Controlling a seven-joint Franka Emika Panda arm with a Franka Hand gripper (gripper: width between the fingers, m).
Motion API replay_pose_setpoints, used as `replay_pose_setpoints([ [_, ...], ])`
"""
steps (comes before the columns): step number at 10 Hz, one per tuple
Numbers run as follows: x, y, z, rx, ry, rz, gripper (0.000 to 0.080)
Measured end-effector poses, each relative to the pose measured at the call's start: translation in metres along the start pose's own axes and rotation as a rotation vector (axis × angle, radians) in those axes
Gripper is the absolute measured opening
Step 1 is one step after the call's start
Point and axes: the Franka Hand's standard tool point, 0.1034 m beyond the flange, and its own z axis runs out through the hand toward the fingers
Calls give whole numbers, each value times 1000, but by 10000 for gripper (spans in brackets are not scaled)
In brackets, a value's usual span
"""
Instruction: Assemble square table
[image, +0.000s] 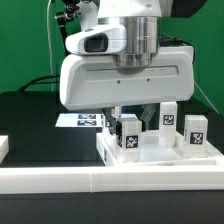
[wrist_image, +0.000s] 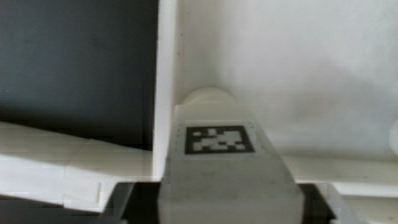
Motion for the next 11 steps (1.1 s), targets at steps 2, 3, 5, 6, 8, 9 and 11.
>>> replay_pose_setpoints([
  [2, 0, 0, 0, 7, 8, 242, 288],
  [3, 0, 0, 0, 13, 9, 315, 290],
  [5, 1, -1, 0, 13, 15, 525, 290],
  [6, 1, -1, 0, 9, 16, 633, 290],
  [8, 1, -1, 0, 9, 18, 832, 290],
  [9, 2, -1, 0, 15, 25, 956, 290],
  [11, 2, -1, 0, 23, 29, 1120, 290],
])
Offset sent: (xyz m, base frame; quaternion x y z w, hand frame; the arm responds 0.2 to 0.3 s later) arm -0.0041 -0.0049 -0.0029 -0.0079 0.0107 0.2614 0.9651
